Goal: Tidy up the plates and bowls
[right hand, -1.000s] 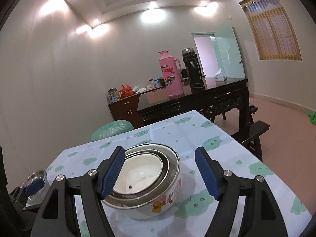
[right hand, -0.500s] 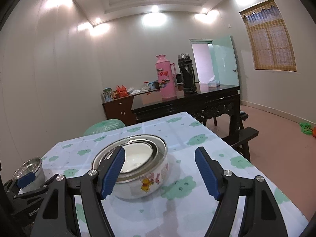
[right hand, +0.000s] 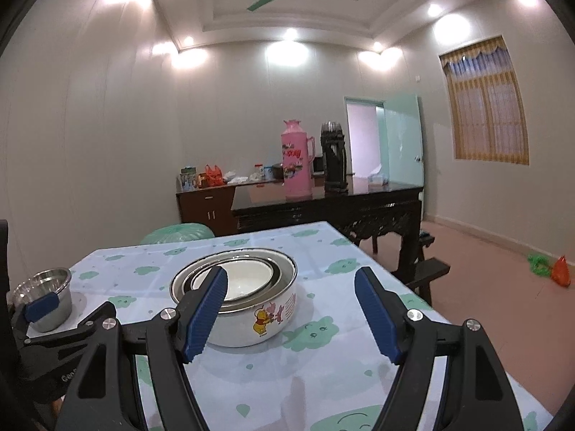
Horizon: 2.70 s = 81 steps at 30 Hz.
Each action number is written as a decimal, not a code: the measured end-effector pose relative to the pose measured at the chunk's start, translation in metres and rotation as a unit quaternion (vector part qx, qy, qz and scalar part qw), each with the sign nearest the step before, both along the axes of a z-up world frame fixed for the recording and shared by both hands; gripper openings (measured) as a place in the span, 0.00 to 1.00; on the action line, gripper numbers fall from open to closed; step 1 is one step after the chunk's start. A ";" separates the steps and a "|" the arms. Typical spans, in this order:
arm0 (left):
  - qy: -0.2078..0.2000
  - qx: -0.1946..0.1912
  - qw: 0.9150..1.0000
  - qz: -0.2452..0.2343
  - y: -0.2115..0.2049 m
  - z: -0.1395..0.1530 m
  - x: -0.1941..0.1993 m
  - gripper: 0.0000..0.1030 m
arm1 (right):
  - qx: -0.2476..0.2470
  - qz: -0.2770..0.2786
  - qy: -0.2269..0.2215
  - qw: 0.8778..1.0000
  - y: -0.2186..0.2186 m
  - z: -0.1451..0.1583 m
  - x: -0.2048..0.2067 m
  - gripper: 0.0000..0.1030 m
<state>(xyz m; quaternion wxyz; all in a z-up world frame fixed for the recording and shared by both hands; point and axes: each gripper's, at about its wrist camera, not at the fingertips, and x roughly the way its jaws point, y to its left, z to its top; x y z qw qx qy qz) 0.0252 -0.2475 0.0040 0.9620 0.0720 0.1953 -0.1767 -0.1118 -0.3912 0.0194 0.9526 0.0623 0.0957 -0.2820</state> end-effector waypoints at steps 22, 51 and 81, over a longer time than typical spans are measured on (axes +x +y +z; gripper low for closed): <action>-0.009 -0.014 1.000 -0.014 0.007 0.001 -0.009 1.00 | 0.067 0.039 -0.043 0.996 0.005 -0.005 -0.028 0.90; 0.295 -0.101 0.945 -0.105 -0.061 0.006 0.147 0.47 | 0.352 0.103 0.068 0.928 -0.157 -0.042 0.106 0.26; 0.320 0.016 0.946 -0.051 -0.099 0.006 0.165 0.50 | 0.346 0.101 0.163 0.918 -0.151 -0.045 0.145 0.26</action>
